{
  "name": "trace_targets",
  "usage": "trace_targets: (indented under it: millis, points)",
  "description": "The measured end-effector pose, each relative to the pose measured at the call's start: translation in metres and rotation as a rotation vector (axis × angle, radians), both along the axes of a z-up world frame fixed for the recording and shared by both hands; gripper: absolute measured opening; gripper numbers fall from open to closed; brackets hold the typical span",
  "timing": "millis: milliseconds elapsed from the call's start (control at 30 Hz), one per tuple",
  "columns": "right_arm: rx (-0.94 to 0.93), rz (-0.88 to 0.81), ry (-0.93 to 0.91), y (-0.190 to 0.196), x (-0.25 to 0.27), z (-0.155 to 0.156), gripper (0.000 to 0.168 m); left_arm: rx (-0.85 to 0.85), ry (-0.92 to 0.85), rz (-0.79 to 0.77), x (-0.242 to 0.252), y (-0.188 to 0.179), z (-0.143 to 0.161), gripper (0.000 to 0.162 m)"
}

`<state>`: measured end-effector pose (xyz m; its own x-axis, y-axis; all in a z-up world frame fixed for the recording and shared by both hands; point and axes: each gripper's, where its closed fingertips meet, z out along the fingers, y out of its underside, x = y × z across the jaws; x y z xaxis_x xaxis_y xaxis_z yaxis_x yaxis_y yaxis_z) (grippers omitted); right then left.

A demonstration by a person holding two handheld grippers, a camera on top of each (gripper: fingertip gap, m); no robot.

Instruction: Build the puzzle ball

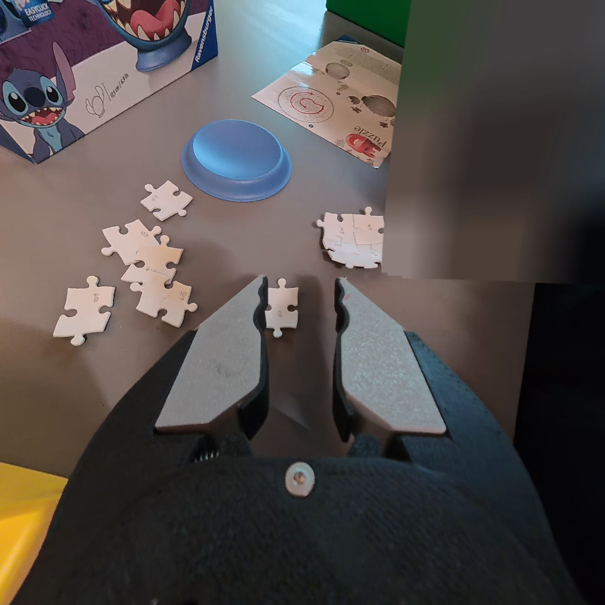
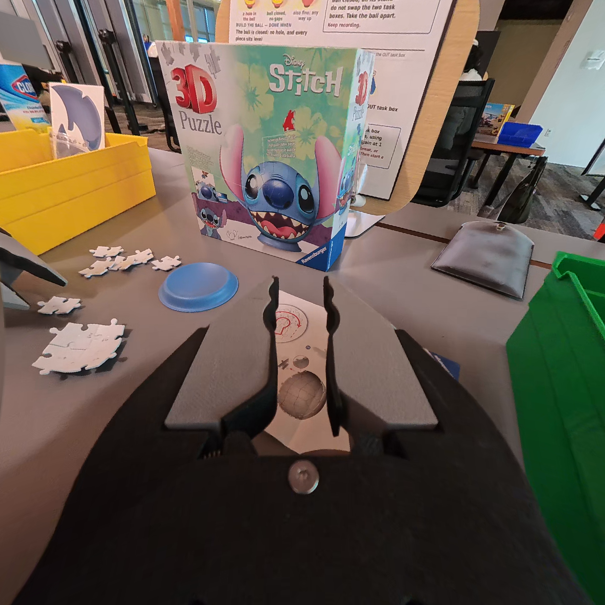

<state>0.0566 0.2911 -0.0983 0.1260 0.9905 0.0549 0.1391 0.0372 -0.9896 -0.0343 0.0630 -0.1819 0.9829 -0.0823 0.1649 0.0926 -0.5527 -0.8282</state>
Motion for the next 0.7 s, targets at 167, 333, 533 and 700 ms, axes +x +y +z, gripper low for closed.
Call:
trace_targets:
  millis: [167,333,533,700]
  points:
    - [0.012,-0.002,-0.006,-0.001,-0.001,-0.001,0.024,-0.022,0.027,0.039,-0.005,-0.001,-0.004,0.038]
    - [0.011,-0.002,-0.004,-0.002,-0.001,-0.001,0.024,-0.071,-0.011,0.068,-0.010,-0.003,-0.011,0.043]
    - [-0.001,-0.011,-0.004,0.000,0.001,-0.003,0.024,-0.063,0.017,0.099,-0.013,-0.005,-0.010,0.042]
    - [-0.001,-0.008,-0.025,-0.001,-0.001,-0.008,0.024,-0.071,0.057,0.118,-0.014,-0.006,-0.011,0.042]
